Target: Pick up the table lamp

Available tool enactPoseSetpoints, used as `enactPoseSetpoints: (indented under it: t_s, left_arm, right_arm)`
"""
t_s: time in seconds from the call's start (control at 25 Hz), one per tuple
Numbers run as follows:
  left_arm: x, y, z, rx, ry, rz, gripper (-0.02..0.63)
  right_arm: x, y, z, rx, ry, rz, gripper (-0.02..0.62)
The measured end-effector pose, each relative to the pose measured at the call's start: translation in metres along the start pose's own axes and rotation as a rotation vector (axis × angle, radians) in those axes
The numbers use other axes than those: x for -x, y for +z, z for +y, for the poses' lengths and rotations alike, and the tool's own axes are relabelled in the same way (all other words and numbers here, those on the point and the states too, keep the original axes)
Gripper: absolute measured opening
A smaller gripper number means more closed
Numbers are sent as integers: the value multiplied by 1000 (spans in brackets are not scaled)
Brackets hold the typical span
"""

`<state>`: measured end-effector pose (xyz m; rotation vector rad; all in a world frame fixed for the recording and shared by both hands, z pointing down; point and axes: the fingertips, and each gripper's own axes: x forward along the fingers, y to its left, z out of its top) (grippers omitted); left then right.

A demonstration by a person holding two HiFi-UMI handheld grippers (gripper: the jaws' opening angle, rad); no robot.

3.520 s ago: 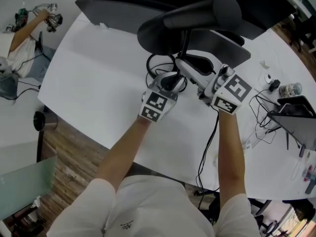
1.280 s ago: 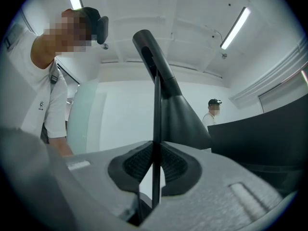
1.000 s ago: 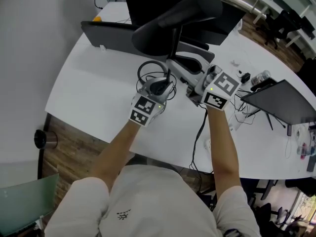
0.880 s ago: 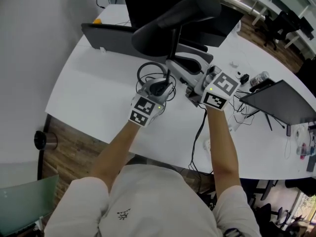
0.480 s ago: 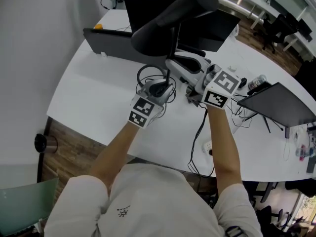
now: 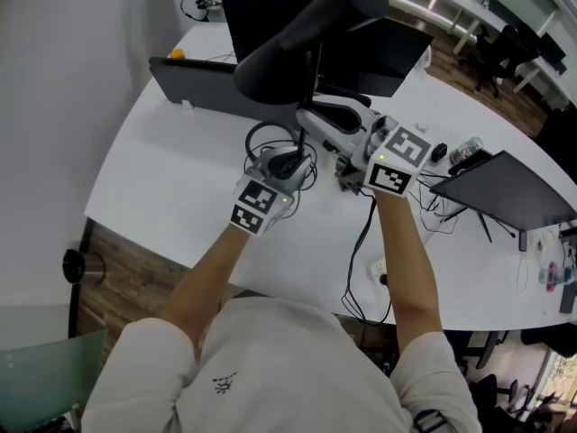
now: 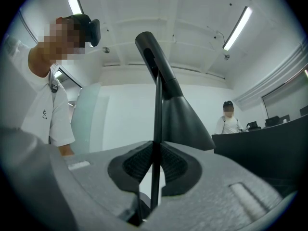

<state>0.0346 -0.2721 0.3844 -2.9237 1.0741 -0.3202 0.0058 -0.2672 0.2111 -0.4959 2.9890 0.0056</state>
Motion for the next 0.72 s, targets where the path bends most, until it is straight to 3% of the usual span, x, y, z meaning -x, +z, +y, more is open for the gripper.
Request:
enactPoseSetpoints:
  t_s: [0.72]
  left_arm:
    - [-6,-12,2,9,-12,34,54]
  right_arm:
    - [1,-10,-7,-9,-9,7,37]
